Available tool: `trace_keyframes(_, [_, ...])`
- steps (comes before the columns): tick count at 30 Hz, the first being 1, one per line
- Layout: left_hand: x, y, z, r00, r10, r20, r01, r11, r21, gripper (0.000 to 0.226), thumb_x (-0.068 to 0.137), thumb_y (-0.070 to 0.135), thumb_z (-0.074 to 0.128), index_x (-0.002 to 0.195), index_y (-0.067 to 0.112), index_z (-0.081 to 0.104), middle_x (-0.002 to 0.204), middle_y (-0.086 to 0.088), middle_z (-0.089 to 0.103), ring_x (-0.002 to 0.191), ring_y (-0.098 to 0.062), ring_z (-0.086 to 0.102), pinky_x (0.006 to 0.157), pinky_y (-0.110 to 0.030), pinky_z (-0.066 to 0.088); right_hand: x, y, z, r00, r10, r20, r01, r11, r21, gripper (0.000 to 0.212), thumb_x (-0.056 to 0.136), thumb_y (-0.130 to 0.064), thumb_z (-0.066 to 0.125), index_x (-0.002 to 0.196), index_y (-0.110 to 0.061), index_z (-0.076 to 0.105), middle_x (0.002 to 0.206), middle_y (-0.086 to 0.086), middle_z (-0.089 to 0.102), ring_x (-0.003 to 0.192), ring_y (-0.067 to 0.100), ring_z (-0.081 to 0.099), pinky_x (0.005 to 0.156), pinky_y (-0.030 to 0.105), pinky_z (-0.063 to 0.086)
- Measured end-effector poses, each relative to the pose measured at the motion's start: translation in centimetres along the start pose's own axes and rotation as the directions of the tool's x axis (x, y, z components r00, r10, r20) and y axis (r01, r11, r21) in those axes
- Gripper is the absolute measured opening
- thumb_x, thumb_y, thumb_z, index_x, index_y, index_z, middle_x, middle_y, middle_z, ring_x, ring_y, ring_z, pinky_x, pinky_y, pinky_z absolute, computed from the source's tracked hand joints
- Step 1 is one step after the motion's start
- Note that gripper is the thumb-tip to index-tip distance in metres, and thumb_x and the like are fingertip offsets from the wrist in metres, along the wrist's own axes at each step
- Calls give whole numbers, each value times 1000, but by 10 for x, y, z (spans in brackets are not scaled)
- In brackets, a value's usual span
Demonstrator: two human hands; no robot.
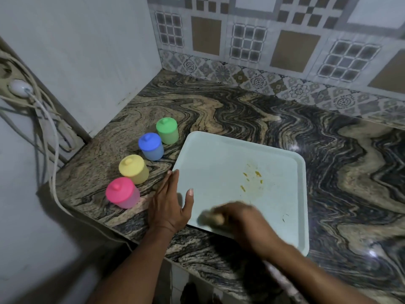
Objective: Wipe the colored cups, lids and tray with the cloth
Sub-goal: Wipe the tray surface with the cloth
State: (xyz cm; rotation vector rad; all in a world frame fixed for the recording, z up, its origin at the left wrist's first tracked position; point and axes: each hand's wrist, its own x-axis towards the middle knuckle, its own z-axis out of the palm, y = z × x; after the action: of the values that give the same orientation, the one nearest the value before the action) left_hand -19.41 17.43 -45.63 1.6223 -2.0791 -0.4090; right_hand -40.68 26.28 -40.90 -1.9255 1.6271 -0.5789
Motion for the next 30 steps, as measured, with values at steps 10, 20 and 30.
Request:
trace_keyframes(10, [0, 0, 2, 999, -36, 13, 36, 999, -8, 74, 90, 60, 36, 148, 16, 44, 152, -9, 45, 139, -28, 43, 105, -43, 44, 82, 70, -34, 953, 206, -224, -292, 826, -481, 36, 80, -12, 66, 116, -13, 69, 127, 13, 65, 115, 38, 58, 84, 39, 51])
trace_keyframes(20, [0, 15, -9, 995, -19, 101, -1, 982, 190, 79, 90, 56, 22, 151, 8, 37, 153, -15, 42, 146, -30, 33, 108, -45, 39, -32, 9, -27, 990, 140, -33, -142, 988, -58, 31, 78, -16, 65, 104, -30, 73, 99, -10, 75, 94, 11, 69, 78, 32, 55])
trace_keyframes(30, [-1, 21, 5, 987, -49, 156, 4, 962, 274, 90, 88, 75, 7, 154, 18, 28, 165, 1, 19, 154, -22, -3, 124, -44, 10, 56, 109, -71, 921, 280, -270, -367, 856, -365, 25, 88, -14, 59, 109, -18, 73, 116, 11, 70, 107, 33, 61, 82, 37, 49])
